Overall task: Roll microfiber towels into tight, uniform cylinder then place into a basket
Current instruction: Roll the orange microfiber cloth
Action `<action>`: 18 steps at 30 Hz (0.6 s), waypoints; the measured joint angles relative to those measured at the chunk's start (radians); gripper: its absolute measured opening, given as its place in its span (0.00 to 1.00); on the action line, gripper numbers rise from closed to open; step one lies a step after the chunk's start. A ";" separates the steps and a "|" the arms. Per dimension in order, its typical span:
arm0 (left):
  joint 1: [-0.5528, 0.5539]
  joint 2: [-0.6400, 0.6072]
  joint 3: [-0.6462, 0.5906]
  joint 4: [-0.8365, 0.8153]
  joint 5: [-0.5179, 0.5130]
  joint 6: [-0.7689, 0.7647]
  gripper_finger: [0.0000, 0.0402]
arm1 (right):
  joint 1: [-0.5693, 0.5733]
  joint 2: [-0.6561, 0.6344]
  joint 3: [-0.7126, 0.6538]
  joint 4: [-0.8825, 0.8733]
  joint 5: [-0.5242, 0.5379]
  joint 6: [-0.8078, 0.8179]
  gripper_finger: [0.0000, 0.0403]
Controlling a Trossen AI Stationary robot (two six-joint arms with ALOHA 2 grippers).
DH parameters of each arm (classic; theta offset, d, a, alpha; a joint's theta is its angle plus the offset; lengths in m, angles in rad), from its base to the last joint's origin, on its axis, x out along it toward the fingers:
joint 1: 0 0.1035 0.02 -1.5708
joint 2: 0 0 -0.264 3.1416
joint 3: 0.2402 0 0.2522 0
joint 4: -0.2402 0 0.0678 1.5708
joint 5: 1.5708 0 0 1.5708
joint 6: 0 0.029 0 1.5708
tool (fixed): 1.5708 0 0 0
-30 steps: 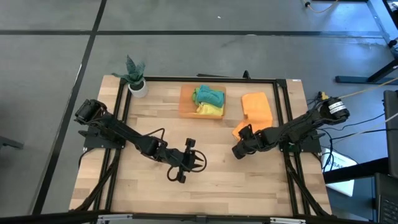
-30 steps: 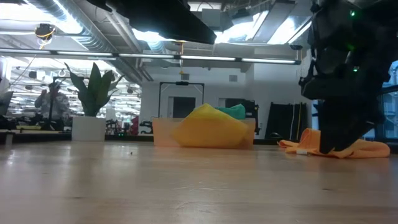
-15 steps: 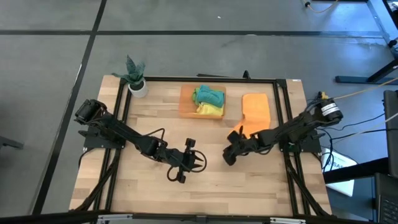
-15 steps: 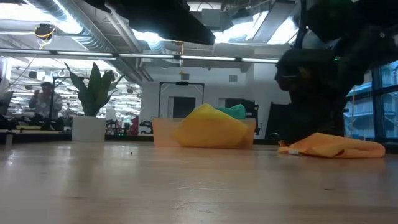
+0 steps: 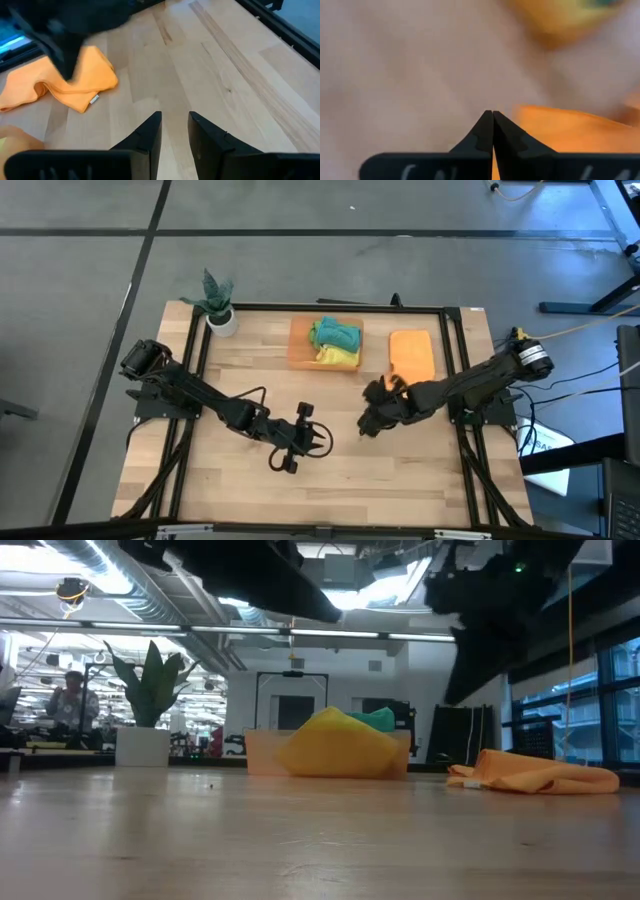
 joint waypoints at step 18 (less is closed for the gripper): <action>0.000 0.000 0.000 -0.012 0.000 -0.008 0.21 | -0.122 0.008 -0.219 -0.064 -0.021 0.277 0.02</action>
